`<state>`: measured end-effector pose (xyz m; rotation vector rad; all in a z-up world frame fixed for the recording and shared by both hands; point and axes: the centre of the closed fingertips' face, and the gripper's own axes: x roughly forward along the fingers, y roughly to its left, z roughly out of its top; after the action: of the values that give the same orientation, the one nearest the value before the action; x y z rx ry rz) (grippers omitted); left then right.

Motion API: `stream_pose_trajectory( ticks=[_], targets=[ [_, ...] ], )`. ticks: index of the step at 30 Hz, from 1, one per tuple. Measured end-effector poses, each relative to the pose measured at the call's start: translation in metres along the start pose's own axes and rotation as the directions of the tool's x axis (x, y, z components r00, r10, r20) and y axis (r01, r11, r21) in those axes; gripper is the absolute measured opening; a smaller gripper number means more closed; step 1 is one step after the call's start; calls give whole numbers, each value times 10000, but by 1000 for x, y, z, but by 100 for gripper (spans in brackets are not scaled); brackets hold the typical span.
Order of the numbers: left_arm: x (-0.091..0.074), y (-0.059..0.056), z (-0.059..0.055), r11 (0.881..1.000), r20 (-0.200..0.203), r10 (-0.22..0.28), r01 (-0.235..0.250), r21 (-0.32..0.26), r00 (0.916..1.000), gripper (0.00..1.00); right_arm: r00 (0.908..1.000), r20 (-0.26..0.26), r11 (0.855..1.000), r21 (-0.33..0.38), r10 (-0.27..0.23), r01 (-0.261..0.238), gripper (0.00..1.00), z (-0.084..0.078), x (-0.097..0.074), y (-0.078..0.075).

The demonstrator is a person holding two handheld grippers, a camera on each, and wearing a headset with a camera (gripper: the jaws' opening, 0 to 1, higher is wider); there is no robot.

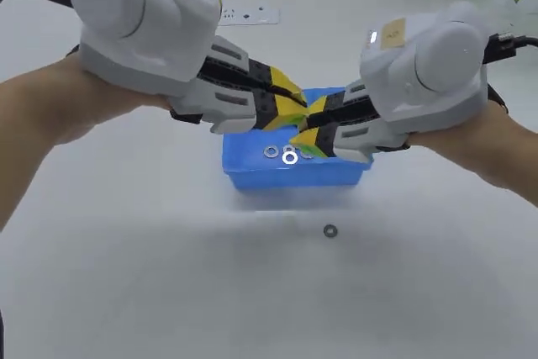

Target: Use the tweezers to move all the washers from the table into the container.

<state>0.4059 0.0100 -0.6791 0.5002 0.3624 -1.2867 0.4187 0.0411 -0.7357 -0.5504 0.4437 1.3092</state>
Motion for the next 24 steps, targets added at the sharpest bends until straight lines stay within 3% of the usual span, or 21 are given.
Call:
stream_pose_trajectory(
  ticks=[5, 12, 17, 24],
  targets=[
    [-7, -11, 13, 9999, 182, 143, -144, 36, 9997, 7, 9998, 185, 10000, -54, 33, -32, 12, 8, -11, 8],
    [-11, -31, 25, 9998, 167, 129, -131, 129, 9998, 7, 9999, 68, 9992, -384, 88, -85, 12, 10, -23, 24],
    [-10, -47, 30, 10000, 269, 60, -60, -1, 9996, 7, 9999, -87, 9981, -599, 147, -151, 12, 6, -33, 40],
    [-3, -69, 30, 9997, 161, -227, 228, -58, 9996, 7, 9999, -55, 9998, -160, 99, -100, 12, -6, -41, 59]
  ],
)
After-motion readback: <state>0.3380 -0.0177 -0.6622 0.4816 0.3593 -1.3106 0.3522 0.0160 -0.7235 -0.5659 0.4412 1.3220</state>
